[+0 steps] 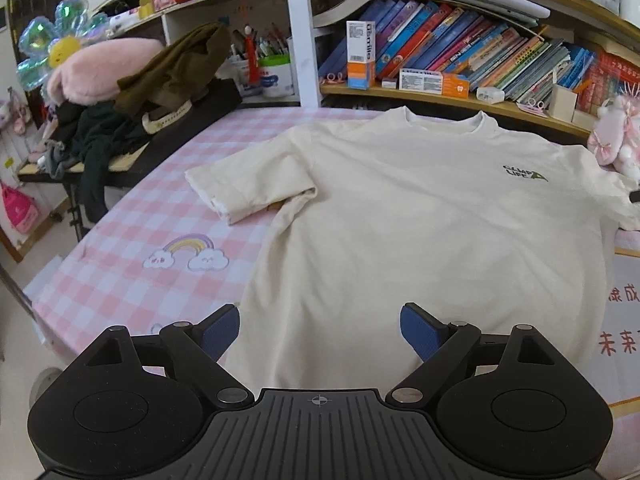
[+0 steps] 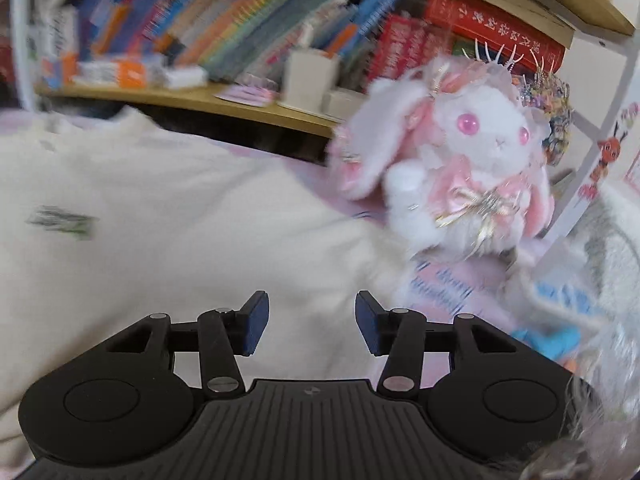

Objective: Fold clothes

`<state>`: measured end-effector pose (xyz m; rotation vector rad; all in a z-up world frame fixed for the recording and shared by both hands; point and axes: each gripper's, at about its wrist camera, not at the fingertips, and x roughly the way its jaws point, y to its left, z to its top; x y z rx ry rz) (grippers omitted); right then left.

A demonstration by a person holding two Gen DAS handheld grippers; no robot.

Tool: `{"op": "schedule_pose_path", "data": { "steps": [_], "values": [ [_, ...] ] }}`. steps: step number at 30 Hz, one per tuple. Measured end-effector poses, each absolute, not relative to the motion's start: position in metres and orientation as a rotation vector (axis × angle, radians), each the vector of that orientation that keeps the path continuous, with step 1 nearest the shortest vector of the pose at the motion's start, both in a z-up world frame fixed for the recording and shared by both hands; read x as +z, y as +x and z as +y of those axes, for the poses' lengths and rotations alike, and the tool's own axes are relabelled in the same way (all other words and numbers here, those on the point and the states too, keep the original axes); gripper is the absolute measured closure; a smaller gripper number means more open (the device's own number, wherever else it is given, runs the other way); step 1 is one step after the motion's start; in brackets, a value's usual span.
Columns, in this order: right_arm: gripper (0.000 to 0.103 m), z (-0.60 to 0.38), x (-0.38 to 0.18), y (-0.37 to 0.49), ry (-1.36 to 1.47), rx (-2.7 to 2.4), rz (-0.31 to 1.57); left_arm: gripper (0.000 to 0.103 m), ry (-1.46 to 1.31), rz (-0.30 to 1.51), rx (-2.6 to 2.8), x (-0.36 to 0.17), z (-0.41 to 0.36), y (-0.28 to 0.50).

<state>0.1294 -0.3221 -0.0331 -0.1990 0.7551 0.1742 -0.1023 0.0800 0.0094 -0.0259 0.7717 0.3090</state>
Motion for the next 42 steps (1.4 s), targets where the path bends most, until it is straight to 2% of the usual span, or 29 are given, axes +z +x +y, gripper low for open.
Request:
{"op": "schedule_pose_path", "data": {
  "steps": [10,18,20,21,22,27,28,29,32,38,42],
  "values": [
    [0.051,-0.247,-0.024,0.008,-0.038,0.307,0.819,0.013,-0.012,0.741,0.143,-0.002,0.116,-0.109],
    [0.050,-0.177,-0.033,-0.076,0.118,0.282,0.895,0.016,-0.036,0.780,0.007,-0.008,0.168,-0.121],
    [0.050,-0.161,-0.037,-0.094,0.134,0.255,0.906,0.035,-0.037,0.814,-0.045,-0.011,0.177,-0.122],
    [0.050,-0.154,-0.039,-0.102,0.143,0.242,0.910,0.039,-0.039,0.835,-0.071,-0.014,0.180,-0.122],
    [0.051,-0.148,-0.040,-0.110,0.153,0.231,0.913,0.048,-0.036,0.857,-0.093,-0.016,0.183,-0.121],
    [0.052,-0.124,-0.044,-0.141,0.190,0.197,0.925,0.072,-0.002,0.932,-0.141,-0.032,0.191,-0.117],
    [0.052,-0.120,-0.045,-0.146,0.195,0.192,0.928,0.083,0.003,0.937,-0.152,-0.033,0.191,-0.116],
    [0.053,-0.117,-0.046,-0.150,0.198,0.187,0.932,0.103,0.007,0.941,-0.166,-0.034,0.192,-0.114],
    [0.055,-0.112,-0.044,-0.160,0.196,0.172,0.930,0.103,-0.059,0.927,-0.220,-0.030,0.202,-0.100],
    [0.055,-0.117,-0.035,-0.170,0.215,0.130,0.896,0.103,-0.088,0.671,-0.048,0.016,0.238,-0.055],
    [0.055,-0.126,-0.035,-0.170,0.236,0.088,0.890,0.098,-0.048,0.695,0.055,0.016,0.249,-0.024]
  ]
}}
